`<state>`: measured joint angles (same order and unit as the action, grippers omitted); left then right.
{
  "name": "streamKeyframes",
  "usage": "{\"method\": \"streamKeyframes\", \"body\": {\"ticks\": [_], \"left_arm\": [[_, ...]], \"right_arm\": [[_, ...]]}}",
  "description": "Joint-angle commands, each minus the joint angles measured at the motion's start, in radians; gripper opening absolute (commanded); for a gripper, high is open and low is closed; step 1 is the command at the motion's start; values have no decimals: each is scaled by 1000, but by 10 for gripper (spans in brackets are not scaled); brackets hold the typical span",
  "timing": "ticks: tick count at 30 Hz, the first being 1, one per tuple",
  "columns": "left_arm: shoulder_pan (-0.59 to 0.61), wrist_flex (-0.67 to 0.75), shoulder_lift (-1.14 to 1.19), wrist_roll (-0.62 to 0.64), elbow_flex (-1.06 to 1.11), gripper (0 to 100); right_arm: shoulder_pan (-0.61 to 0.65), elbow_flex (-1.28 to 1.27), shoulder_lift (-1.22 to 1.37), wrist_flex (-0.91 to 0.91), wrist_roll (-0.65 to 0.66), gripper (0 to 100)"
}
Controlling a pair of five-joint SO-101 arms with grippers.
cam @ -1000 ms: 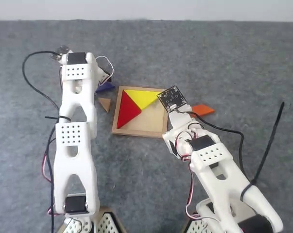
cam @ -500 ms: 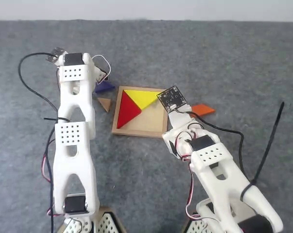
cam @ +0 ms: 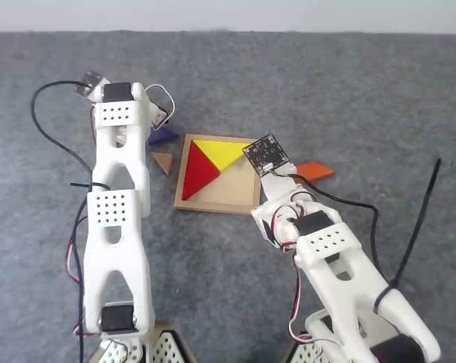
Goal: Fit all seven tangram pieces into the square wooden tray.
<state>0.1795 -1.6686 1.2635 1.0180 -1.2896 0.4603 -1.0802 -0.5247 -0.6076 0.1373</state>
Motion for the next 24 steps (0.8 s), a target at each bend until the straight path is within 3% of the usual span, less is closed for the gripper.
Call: {"method": "streamKeyframes", "body": {"ticks": [1,24], "left_arm": [[-11,23,-11,11,-39,241],[-17,-41,-17,-64,-45,161]], "right_arm": [[4,6,-13,13,14,9],[4,6,-13,13,14,9]]}}
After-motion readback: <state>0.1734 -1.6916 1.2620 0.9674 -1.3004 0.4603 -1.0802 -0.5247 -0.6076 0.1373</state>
